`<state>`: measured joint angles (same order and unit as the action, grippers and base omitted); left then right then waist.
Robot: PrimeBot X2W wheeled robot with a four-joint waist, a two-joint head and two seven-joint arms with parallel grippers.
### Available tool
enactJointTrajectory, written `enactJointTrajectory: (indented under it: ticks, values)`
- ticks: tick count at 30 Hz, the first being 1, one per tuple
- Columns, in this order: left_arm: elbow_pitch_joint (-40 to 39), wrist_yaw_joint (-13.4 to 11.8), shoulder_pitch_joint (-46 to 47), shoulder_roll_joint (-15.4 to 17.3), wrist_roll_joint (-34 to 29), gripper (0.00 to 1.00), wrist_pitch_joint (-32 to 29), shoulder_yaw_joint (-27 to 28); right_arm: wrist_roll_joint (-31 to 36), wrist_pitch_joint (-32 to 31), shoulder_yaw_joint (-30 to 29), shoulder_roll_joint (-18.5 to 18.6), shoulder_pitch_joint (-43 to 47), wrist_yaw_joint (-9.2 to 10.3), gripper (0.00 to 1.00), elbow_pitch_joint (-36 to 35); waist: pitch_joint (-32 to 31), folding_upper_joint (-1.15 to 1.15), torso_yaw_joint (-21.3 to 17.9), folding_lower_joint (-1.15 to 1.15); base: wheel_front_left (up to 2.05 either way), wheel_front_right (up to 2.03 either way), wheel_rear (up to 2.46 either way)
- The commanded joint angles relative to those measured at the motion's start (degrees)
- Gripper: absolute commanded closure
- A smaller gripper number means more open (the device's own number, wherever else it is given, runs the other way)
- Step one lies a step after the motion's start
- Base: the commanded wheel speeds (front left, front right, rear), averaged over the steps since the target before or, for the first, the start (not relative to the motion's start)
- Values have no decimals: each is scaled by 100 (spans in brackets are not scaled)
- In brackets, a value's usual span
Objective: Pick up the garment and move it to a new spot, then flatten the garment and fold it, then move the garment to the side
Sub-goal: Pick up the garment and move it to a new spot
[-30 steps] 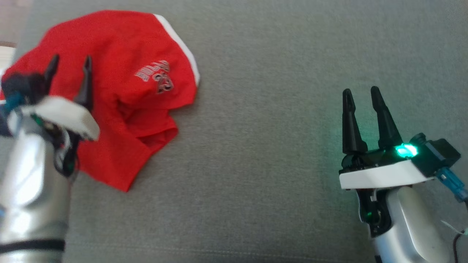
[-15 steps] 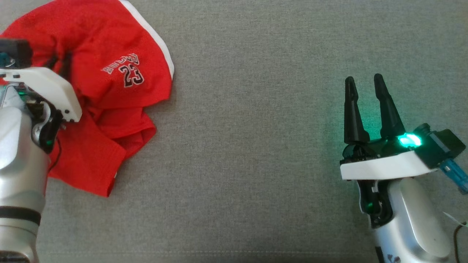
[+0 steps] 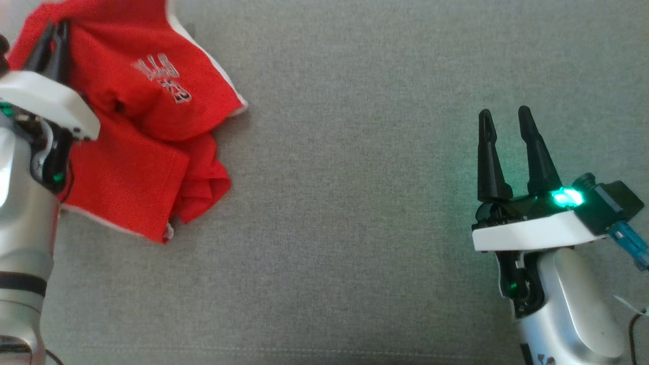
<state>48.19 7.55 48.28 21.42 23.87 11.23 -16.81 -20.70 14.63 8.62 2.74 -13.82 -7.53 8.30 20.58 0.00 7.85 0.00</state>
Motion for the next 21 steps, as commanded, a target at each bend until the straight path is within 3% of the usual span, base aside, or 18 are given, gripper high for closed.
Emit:
enactJointTrajectory:
  ticks: [1,13,21]
  values:
    - [-252,-9,279,363,50,100,120,220,-38,37,130,14,-25,4,0,-144,-134,0,38,0,0,0,0]
    - [-2216,-287,-124,291,-74,100,360,361,-232,37,104,14,251,4,0,-41,-922,0,48,0,0,0,0]
    - [-3565,-462,-638,-34,26,100,-120,53,-338,37,108,14,299,4,0,-59,-1192,0,-351,0,0,0,0]
